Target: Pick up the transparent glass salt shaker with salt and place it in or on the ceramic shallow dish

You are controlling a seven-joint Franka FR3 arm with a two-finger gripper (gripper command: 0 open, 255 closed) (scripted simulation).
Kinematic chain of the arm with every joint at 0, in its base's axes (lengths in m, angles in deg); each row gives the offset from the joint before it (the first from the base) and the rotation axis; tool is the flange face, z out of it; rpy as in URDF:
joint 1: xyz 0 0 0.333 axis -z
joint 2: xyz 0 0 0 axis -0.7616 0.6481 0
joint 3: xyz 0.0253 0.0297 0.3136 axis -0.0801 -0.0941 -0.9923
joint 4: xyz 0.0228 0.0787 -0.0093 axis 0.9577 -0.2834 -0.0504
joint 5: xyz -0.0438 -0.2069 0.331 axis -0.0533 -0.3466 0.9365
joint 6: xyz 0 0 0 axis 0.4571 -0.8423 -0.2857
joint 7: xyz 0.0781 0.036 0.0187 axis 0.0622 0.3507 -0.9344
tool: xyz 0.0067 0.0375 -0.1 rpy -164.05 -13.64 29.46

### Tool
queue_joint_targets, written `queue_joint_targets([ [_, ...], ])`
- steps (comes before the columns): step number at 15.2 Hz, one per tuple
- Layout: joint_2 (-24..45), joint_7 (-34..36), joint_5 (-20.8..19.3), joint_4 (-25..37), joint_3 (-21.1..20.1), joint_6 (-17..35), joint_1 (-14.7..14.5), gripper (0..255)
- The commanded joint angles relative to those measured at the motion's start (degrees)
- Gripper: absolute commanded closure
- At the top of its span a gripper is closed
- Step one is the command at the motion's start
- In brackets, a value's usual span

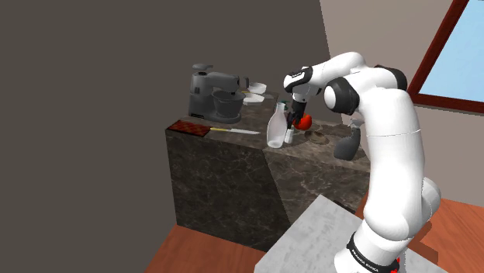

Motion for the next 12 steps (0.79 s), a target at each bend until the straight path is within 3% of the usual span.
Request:
queue_joint_targets([
  [1,0.68,-0.11,0.22,-0.32,-0.37,0.23,-0.12,0],
  [6,0.69,-0.13,0.25,-0.31,-0.31,0.22,-0.16,0],
  [7,0.81,-0.09,0.29,-0.18,-0.35,0.20,-0.16,255],
  [12,1.17,0.00,0.40,0.38,-0.44,-0.02,-0.05,255],
])
